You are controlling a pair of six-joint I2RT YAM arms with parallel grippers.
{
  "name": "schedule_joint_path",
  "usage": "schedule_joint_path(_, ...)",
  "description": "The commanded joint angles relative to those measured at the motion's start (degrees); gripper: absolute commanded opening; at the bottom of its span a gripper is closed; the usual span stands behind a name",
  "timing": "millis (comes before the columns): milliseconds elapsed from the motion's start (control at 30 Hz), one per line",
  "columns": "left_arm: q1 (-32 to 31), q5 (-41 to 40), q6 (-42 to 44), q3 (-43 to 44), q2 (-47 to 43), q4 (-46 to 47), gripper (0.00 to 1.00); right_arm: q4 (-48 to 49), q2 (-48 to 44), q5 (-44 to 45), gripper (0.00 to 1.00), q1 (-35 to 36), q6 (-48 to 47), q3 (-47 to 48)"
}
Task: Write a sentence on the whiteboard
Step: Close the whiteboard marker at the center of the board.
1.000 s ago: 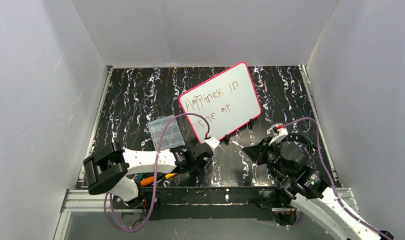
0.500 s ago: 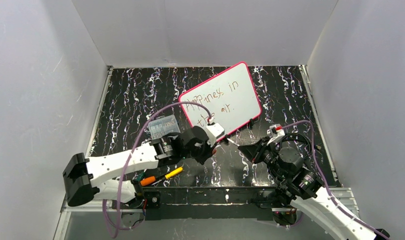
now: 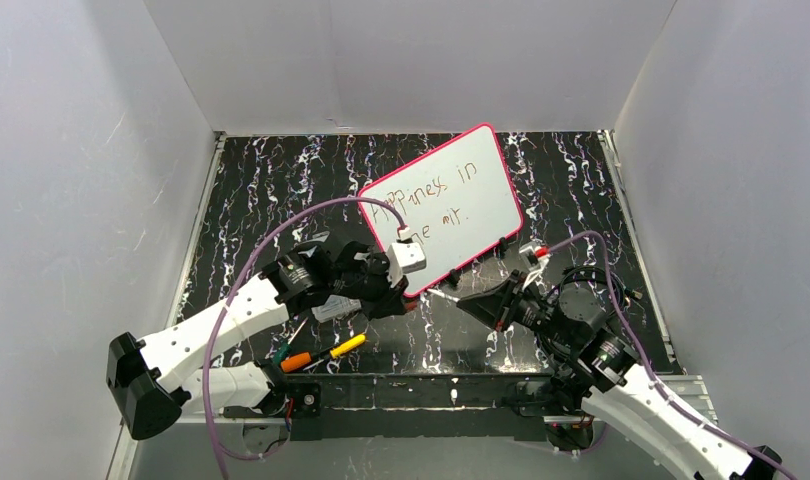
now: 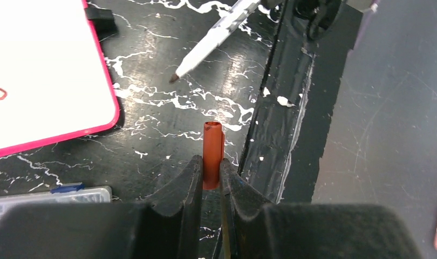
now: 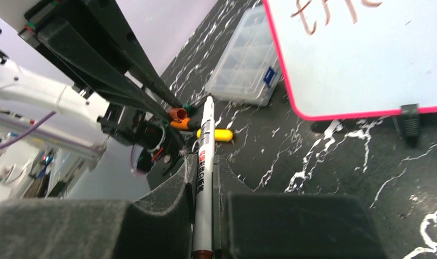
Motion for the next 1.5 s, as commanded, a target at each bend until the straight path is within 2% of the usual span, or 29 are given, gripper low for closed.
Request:
schedule_joint_path(0, 0.06, 6.55, 4.33, -0.96, -1.36, -2.95, 0.00, -2.32, 4.44, -9.58, 0.01, -0.08, -2.80, 6.06)
schedule_joint_path(200, 0.09, 8.27, 4.85, -1.45, -1.25, -2.49, 0.00, -9.73, 6.54, -12.13, 0.01, -0.11, -5.64, 11.56)
schedule_joint_path(500, 0.01, 8.27, 5.30, -1.54, -1.51, -2.53, 0.00, -10.83, 8.40, -15.31, 0.01, -0.07, -6.14, 12.24)
schedule_joint_path(1467, 0.04, 8.59, 6.04, -1.45, -1.42, -3.15, 0.00, -12.74, 9.20, -14.82, 0.01, -0.12, -7.47, 14.20)
